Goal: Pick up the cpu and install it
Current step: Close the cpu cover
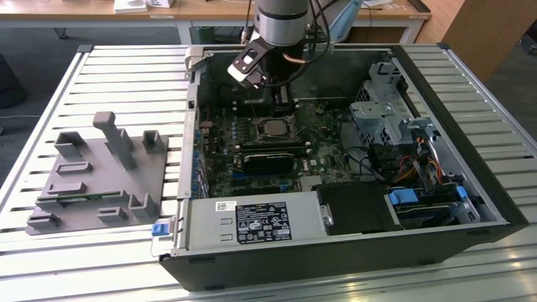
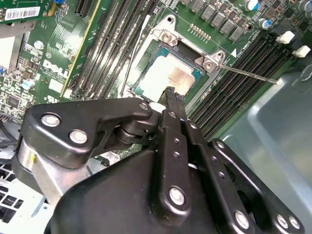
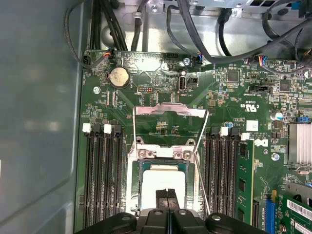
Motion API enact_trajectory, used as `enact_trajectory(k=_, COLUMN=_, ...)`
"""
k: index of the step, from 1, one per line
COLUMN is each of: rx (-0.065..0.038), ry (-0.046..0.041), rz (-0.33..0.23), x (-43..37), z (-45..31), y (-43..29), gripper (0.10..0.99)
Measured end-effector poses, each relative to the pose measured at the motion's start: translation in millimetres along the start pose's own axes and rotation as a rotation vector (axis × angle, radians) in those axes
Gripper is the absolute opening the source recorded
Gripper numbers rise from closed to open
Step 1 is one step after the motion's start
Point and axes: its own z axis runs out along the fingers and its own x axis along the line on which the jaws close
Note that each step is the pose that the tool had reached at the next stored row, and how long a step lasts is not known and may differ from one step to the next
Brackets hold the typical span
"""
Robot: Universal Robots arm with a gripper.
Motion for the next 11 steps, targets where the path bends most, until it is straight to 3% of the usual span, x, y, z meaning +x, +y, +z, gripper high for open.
enact_trajectory(k=11, rx=0.000, ry=0.0000, rz=0.000, x=-0.1, z=-3.9, y=0.1, gripper=0.106)
